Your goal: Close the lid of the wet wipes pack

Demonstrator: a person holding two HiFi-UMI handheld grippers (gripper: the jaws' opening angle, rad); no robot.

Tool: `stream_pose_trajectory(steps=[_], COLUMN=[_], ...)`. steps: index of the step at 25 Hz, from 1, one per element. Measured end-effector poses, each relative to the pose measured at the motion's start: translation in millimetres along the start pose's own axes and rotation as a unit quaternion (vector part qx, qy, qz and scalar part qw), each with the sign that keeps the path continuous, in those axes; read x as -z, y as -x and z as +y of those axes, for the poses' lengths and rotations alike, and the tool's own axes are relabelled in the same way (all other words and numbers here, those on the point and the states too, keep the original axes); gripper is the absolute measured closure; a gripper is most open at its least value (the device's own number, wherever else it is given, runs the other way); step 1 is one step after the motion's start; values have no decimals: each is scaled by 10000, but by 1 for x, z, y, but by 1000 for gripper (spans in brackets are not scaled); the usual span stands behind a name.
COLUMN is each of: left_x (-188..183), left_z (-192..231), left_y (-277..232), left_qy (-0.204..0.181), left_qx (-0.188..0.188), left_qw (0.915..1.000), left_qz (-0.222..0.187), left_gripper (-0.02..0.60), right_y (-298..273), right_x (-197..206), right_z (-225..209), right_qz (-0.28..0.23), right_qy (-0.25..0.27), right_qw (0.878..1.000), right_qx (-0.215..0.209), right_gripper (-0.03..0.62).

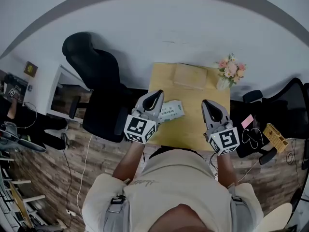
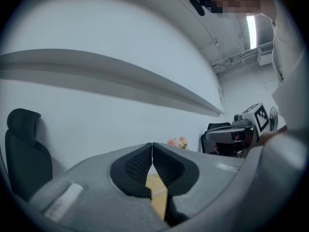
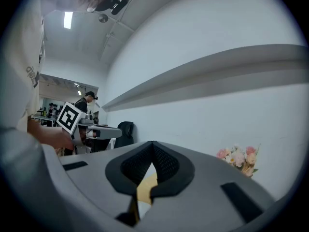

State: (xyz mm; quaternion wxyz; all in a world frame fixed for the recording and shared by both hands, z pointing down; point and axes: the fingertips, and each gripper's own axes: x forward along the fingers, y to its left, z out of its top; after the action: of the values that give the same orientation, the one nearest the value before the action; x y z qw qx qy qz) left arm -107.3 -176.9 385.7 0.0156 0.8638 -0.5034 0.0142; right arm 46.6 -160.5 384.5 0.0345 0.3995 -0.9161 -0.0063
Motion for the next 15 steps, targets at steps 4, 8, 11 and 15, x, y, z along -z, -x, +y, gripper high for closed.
stream_pose_trajectory(steps=[4,8,11,15], left_x=[5,10,13,15], left_z=[-1,-5,-6,-6], left_y=[0,-1,0,-1], left_qy=[31,2,-3,-19], left_qx=[53,138,188,210], left_qw=[10000,9998,9996,9995], left_qz=[61,136,209,244], left_gripper=[563,563,563,563], right_y=[0,2,4,3], right_x=[7,13,15,15], right_z=[2,4,5,4], right_qz=[87,150,188,170], right_qy=[-72,-116,-172,-188], right_qw=[9999,9998,9997,9997], right_qx=[9,16,42,58], right_gripper=[594,594,594,595])
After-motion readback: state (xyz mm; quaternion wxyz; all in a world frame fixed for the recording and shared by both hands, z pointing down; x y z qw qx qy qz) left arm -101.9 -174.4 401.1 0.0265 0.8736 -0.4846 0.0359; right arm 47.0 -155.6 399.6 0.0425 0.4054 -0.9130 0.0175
